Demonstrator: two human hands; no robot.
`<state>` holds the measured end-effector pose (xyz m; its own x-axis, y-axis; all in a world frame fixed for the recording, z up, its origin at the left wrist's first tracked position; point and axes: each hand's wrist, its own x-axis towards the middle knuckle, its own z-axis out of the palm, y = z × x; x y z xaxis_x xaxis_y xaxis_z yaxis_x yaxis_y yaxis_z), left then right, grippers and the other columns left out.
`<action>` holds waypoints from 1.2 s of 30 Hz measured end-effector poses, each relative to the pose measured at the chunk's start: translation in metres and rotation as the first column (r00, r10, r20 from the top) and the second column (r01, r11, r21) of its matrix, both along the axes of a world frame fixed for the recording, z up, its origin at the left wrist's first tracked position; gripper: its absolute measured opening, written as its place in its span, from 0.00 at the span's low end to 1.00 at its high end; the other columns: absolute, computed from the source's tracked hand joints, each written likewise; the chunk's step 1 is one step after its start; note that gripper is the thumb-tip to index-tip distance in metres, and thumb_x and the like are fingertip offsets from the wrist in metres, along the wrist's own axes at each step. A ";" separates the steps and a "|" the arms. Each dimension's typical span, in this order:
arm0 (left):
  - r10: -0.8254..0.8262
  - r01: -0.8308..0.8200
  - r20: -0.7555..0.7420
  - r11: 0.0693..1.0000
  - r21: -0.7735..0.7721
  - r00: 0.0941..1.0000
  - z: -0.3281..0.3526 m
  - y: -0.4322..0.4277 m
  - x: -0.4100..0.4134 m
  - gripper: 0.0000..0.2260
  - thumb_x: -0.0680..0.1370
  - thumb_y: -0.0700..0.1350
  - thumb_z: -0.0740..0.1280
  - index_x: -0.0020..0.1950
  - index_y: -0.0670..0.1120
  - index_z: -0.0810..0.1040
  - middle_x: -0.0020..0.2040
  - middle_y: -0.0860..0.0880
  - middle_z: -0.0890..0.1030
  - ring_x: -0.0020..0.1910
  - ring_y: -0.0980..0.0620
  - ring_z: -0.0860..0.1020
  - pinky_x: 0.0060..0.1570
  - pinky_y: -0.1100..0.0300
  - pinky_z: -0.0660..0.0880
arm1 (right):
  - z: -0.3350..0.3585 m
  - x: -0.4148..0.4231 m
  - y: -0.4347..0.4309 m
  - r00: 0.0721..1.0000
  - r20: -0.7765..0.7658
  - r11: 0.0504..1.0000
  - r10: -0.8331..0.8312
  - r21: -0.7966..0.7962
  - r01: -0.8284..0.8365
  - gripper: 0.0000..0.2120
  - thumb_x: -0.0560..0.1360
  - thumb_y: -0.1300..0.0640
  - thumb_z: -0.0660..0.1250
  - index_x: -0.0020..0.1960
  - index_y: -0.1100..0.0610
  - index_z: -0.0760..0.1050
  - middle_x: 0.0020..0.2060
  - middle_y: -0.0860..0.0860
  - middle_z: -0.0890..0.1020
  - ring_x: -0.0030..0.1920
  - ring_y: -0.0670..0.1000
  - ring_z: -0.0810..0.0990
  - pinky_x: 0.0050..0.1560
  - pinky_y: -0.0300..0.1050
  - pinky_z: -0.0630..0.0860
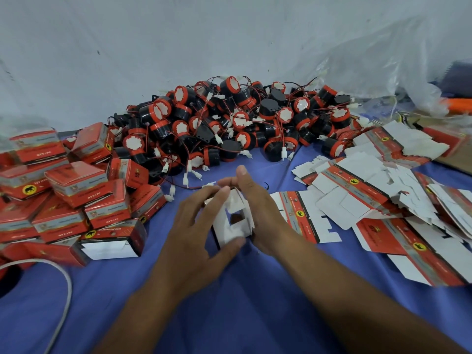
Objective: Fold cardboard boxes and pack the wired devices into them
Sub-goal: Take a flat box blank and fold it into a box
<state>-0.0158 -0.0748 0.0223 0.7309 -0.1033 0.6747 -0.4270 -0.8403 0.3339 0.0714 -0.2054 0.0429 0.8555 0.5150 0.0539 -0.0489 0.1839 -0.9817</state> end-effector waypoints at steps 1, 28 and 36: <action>0.021 -0.021 -0.006 1.000 -0.023 1.000 0.000 0.000 0.000 0.31 0.76 0.55 0.68 0.75 0.44 0.66 0.71 0.44 0.68 0.71 0.48 0.67 0.69 0.53 0.67 | -0.001 -0.003 0.001 1.000 0.020 1.000 0.010 -0.005 -0.009 0.29 0.70 0.26 0.61 0.51 0.50 0.82 0.53 0.58 0.84 0.56 0.59 0.83 0.60 0.60 0.78; 0.106 -0.143 -0.158 0.958 -0.250 0.982 -0.008 0.008 -0.001 0.44 0.68 0.49 0.74 0.80 0.47 0.56 0.71 0.54 0.63 0.70 0.69 0.59 0.64 0.78 0.58 | -0.015 -0.009 -0.003 0.746 0.665 0.948 0.038 -0.261 0.184 0.31 0.71 0.44 0.74 0.69 0.55 0.72 0.64 0.47 0.78 0.59 0.47 0.79 0.51 0.37 0.76; 0.155 -0.202 -0.161 0.917 -0.342 0.975 -0.009 0.010 0.001 0.45 0.70 0.43 0.78 0.79 0.56 0.54 0.67 0.58 0.68 0.62 0.78 0.63 0.56 0.83 0.61 | -0.011 -0.001 -0.006 0.922 0.356 0.980 0.150 -0.178 -0.091 0.21 0.76 0.55 0.73 0.68 0.51 0.73 0.59 0.53 0.82 0.56 0.51 0.82 0.58 0.54 0.80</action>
<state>-0.0149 -0.0649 0.0136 0.7974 0.2656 0.5419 -0.2143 -0.7148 0.6657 0.0700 -0.2111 0.0314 0.7221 0.6403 0.2619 0.3064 0.0434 -0.9509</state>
